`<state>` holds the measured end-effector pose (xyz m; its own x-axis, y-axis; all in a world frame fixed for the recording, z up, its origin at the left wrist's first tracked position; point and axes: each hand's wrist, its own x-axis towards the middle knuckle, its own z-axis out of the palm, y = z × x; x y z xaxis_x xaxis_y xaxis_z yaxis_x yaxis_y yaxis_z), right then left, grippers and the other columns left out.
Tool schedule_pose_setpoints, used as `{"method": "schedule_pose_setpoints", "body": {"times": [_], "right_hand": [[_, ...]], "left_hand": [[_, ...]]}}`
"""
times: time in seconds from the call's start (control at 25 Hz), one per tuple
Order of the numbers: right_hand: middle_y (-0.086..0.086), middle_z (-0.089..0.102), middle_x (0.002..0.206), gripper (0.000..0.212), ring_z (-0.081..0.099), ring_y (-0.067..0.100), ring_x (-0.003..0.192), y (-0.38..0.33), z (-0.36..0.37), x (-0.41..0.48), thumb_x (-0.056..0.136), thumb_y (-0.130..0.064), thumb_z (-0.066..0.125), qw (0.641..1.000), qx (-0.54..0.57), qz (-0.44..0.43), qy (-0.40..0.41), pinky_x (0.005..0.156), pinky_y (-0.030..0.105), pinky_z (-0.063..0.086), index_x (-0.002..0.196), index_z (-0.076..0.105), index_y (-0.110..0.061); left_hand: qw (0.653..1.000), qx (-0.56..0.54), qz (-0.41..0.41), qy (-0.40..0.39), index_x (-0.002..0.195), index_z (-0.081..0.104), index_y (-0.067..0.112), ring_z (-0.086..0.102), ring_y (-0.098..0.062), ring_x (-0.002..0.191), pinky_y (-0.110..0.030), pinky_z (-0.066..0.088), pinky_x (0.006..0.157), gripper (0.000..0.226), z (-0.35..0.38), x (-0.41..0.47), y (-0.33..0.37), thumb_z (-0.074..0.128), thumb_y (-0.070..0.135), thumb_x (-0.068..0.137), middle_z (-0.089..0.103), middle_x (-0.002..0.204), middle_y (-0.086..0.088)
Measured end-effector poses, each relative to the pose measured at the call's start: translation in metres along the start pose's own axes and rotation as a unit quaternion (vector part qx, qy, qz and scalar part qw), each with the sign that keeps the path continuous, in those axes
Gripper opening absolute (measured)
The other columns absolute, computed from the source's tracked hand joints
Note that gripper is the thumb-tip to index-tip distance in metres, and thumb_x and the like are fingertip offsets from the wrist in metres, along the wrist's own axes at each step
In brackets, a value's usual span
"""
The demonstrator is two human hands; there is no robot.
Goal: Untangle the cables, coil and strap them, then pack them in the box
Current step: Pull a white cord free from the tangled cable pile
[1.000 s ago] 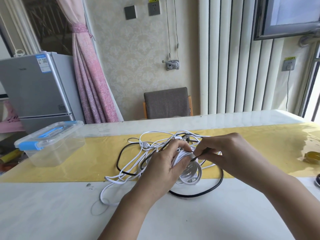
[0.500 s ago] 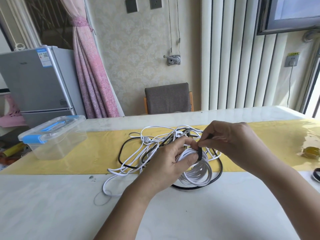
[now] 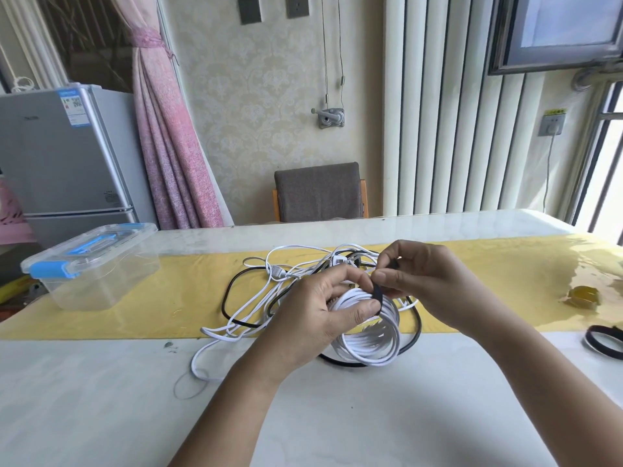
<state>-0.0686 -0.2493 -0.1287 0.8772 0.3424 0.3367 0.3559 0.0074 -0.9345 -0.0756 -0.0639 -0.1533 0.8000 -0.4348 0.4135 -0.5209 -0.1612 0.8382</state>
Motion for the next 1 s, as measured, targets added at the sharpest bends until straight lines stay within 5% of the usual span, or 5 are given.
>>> {"method": "schedule_pose_setpoints", "body": {"times": [0.16,0.32,0.52,0.72,1.0], "right_hand": [[0.007,0.066,0.069,0.015,0.061,0.015,0.066,0.003,0.0,0.002,0.074,-0.013,0.066,1.0,0.01,0.02,0.013,0.07,0.025,0.054,0.08,0.058,-0.002],[0.003,0.063,0.064,0.006,0.056,0.008,0.058,0.007,0.004,0.003,0.084,0.001,0.061,1.0,0.018,0.014,0.022,0.057,0.015,0.046,0.081,0.056,0.0],[0.007,0.065,0.067,0.017,0.058,0.01,0.058,0.008,0.005,0.005,0.075,-0.007,0.069,0.998,0.046,0.017,0.043,0.055,0.016,0.045,0.081,0.055,0.0],[0.015,0.064,0.072,0.027,0.056,0.014,0.057,0.008,0.001,0.005,0.066,-0.015,0.07,0.994,0.085,0.044,0.048,0.052,0.017,0.04,0.086,0.053,-0.007],[0.006,0.065,0.065,0.005,0.054,0.01,0.06,0.009,-0.005,0.004,0.08,-0.009,0.068,0.999,-0.011,0.039,0.028,0.056,0.014,0.04,0.079,0.066,-0.004]], "left_hand": [[0.995,0.078,0.026,0.051,0.086,0.061,0.027,0.048,-0.008,0.059,-0.023,0.04,0.062,0.012,0.004,-0.003,0.005,0.07,0.029,0.079,0.063,0.067,-0.003],[0.984,0.146,0.07,0.078,0.083,0.06,0.021,0.041,0.0,0.048,-0.008,0.03,0.054,0.015,0.008,-0.003,0.01,0.073,0.015,0.081,0.05,0.052,0.018],[0.966,0.202,0.113,0.115,0.09,0.056,0.029,0.032,-0.008,0.047,-0.014,0.029,0.05,0.017,0.013,-0.002,0.003,0.07,0.025,0.081,0.044,0.054,0.011],[0.949,0.231,0.178,0.118,0.102,0.062,0.023,0.063,0.005,0.089,-0.009,0.045,0.081,0.029,0.015,0.001,-0.004,0.075,0.022,0.076,0.07,0.096,0.011],[0.929,0.267,0.21,0.147,0.103,0.061,0.024,0.064,-0.002,0.093,-0.011,0.045,0.085,0.026,0.018,0.002,-0.007,0.069,0.031,0.079,0.071,0.1,0.007]]}}
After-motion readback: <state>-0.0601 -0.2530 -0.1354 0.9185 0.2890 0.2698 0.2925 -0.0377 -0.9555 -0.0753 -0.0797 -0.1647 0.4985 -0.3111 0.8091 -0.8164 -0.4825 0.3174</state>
